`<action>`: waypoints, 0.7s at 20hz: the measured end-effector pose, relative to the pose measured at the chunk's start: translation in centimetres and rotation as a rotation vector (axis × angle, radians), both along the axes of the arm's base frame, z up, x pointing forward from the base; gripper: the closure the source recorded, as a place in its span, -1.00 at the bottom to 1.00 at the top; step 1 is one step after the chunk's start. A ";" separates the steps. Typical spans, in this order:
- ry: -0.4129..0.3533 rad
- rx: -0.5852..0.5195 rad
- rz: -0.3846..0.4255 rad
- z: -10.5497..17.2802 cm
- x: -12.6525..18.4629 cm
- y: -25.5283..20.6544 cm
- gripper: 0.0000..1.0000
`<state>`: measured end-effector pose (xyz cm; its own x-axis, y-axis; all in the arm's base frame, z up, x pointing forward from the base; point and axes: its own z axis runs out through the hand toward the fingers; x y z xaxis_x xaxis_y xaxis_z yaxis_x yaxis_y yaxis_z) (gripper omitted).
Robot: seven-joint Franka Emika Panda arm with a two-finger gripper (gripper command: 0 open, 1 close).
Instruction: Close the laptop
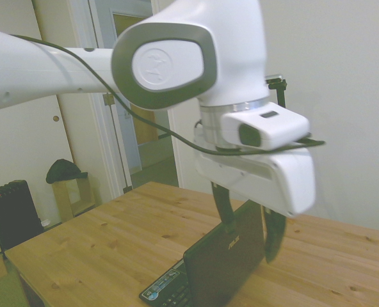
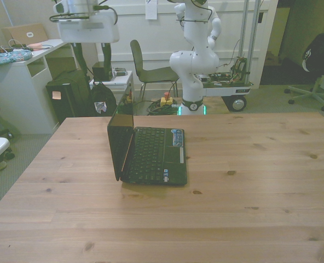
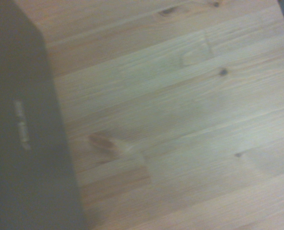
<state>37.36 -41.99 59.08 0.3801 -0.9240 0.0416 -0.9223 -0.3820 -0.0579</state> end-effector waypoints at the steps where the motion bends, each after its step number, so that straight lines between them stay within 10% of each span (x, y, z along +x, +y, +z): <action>1: 0.009 0.004 -0.004 -0.7 0.1 -1.2 -1.00; 11: 0.068 0.011 0.055 -6.7 5.6 -2.0 -1.00; 12: 0.063 0.007 0.063 -6.9 6.0 -1.7 1.00; 14: 0.050 -0.009 0.080 -7.4 6.6 -1.1 1.00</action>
<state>43.97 -43.07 51.70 0.4542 -0.8904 0.0285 -0.8906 -0.4546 -0.0090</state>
